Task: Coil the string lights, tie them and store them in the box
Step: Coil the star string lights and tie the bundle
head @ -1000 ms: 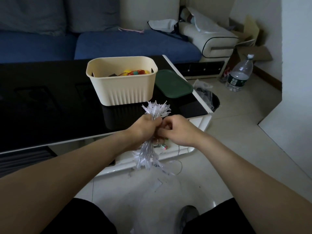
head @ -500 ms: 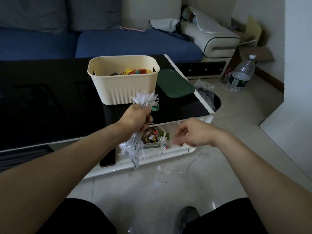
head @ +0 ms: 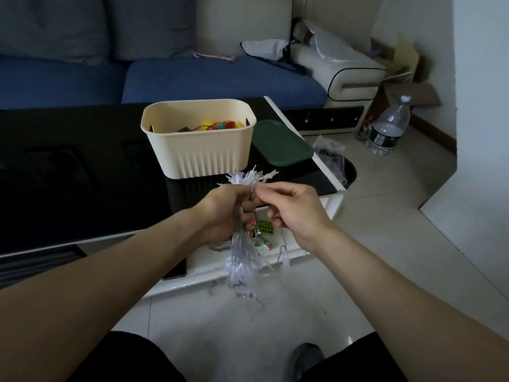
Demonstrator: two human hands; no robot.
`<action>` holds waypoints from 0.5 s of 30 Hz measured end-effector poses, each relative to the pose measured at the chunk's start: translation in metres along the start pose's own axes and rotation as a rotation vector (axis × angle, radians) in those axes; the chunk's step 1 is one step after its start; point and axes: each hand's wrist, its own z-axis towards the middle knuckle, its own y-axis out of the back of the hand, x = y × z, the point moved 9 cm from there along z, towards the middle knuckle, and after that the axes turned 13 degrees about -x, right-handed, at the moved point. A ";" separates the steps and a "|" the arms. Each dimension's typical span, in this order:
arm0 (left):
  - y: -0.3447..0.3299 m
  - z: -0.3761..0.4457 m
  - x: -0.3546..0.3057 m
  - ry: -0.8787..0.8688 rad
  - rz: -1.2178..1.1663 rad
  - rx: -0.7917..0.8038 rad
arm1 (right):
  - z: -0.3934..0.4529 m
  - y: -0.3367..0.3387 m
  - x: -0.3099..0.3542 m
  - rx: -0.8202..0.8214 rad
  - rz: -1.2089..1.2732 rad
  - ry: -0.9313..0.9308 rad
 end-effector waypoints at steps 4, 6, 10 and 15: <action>-0.004 0.000 0.004 0.027 0.001 0.051 | 0.002 0.003 -0.002 -0.102 -0.006 0.015; -0.006 0.001 0.005 -0.006 0.051 0.062 | 0.002 0.003 -0.003 -0.111 0.004 0.007; -0.005 0.003 0.004 -0.101 0.071 0.007 | 0.005 0.001 -0.001 -0.117 -0.135 0.104; 0.008 0.001 -0.008 -0.244 0.006 -0.148 | -0.003 -0.019 0.016 0.005 -0.515 0.403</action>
